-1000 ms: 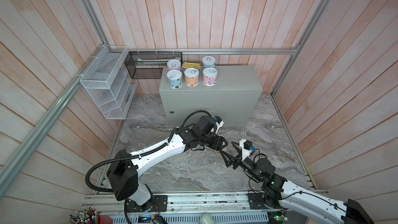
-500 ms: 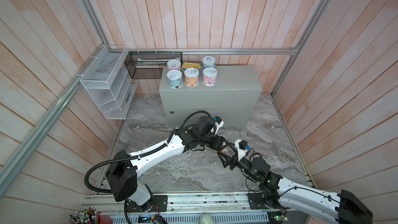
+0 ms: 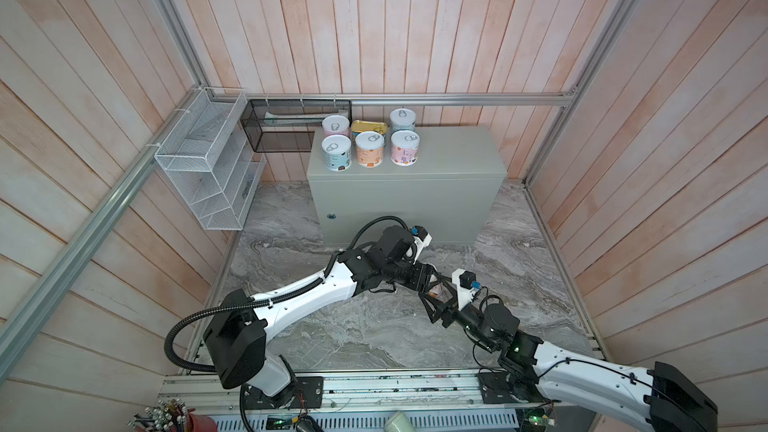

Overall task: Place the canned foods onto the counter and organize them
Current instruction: 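Carry the orange canister toward the right gripper while the right gripper approaches, then close the right gripper around the orange canister held by the left gripper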

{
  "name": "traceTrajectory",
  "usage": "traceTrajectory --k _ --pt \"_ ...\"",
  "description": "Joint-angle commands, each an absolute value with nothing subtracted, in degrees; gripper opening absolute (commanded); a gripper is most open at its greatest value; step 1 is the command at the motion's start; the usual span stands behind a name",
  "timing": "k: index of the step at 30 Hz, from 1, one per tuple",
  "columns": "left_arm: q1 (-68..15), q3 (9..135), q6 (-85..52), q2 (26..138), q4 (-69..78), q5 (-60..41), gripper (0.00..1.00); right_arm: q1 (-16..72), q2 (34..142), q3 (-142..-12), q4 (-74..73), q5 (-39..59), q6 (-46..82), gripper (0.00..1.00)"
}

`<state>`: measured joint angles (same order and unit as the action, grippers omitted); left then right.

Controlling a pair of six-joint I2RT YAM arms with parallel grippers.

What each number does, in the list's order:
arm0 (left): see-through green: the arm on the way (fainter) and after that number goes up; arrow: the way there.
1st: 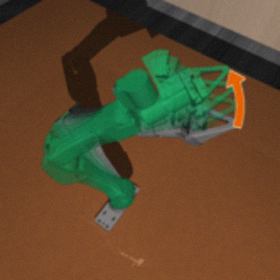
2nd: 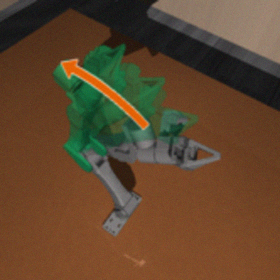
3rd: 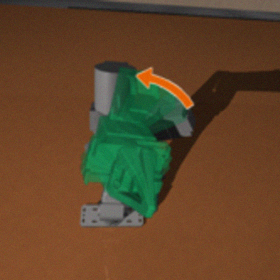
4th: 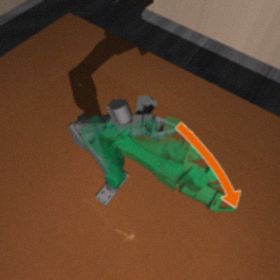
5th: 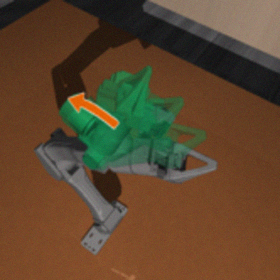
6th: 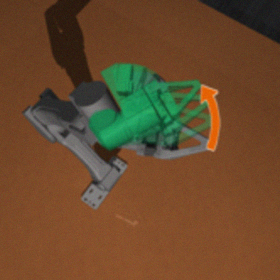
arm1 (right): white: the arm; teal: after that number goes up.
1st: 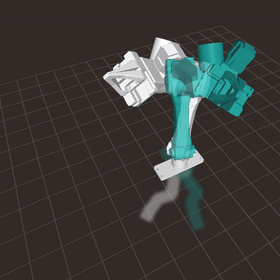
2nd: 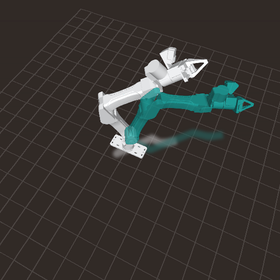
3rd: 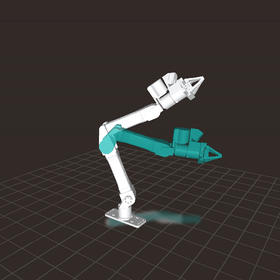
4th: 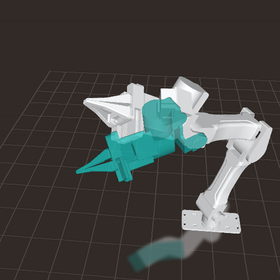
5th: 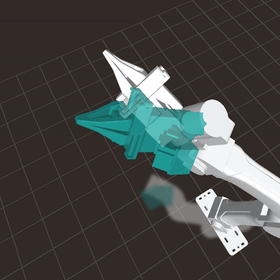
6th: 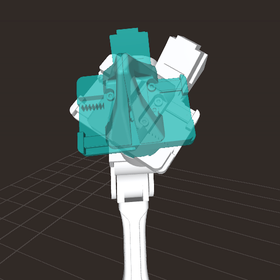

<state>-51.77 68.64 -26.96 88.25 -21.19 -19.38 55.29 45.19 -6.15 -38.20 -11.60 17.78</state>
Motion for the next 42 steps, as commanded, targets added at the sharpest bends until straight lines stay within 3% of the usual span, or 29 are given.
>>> traceTrajectory --k 1,30,42 --pt "-52.29 67.78 -28.02 86.3 -18.95 -22.66 0.42 55.13 45.53 -7.29 -41.48 -16.81 18.09 0.89" --pt "-52.82 68.82 -26.22 87.97 -24.83 -22.55 0.42 55.28 48.82 -8.09 -44.07 -17.71 18.76 0.87" --pt "-52.93 68.47 -27.31 88.15 -23.03 -26.15 0.42 55.37 50.8 -8.59 -45.49 -18.63 19.77 0.79"
